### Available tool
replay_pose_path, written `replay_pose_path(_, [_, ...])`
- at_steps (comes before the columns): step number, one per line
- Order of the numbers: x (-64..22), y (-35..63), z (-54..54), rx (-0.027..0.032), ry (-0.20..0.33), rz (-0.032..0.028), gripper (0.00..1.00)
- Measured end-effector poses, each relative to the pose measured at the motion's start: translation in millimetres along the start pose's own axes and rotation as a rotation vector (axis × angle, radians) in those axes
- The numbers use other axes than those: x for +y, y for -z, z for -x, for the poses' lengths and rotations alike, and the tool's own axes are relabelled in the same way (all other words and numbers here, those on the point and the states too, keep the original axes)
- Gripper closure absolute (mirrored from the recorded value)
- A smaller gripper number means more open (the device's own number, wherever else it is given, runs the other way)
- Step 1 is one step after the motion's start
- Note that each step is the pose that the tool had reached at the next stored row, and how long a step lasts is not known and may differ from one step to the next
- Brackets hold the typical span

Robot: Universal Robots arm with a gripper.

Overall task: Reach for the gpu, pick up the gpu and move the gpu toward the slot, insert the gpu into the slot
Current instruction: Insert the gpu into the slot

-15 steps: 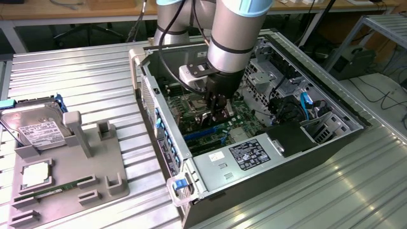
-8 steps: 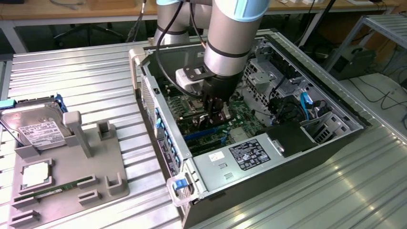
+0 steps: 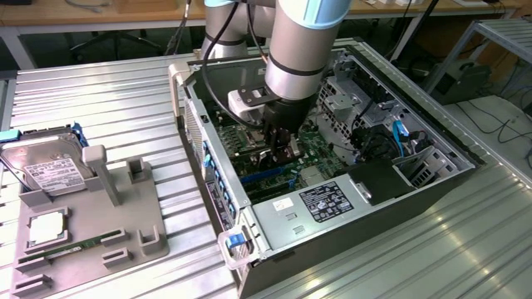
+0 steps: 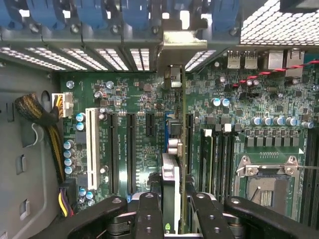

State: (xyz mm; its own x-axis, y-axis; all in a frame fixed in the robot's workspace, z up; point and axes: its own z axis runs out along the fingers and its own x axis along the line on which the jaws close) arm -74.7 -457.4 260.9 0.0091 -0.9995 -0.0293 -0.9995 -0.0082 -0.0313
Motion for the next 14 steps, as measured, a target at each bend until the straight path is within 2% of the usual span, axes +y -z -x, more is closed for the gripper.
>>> replay_pose_path(14, [5.3, -2.2, -1.7, 0.0001, 0.000, 0.0000, 0.73])
